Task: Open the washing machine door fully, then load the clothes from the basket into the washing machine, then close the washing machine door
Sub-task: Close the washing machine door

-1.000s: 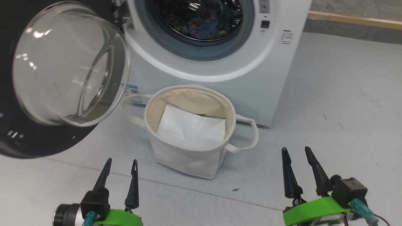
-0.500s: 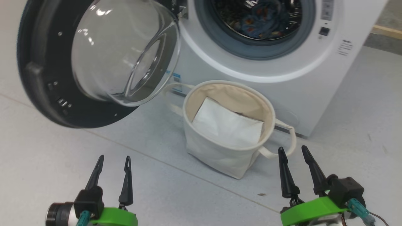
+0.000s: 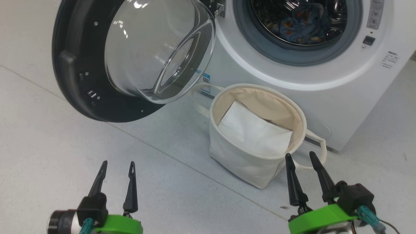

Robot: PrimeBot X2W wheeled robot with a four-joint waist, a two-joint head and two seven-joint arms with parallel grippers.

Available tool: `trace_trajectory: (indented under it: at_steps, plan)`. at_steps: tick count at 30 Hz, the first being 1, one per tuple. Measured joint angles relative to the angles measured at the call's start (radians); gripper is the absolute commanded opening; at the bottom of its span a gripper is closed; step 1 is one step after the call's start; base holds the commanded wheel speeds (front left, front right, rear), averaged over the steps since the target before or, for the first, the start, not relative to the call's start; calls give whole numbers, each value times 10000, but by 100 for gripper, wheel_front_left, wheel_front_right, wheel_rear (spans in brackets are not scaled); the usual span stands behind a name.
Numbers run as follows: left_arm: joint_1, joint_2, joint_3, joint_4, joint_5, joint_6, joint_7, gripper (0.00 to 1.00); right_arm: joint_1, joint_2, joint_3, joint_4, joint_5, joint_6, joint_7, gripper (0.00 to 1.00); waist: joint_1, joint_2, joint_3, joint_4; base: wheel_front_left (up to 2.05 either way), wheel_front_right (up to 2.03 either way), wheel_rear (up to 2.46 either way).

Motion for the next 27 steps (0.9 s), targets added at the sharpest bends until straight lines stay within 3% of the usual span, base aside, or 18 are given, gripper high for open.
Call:
trace_trajectory:
  at_steps: [15, 27]
  plan:
    - [70, -4, 40, -6, -113, 77, 0, 100, 15, 0, 134, 119, 15, 0, 0, 100, 0, 0, -227, 83, 0, 0, 0]
    - [215, 2, 251, -405, -508, -462, 0, 100, 96, 0, 236, 155, 107, 0, 0, 100, 0, 0, -500, 32, 0, 0, 0]
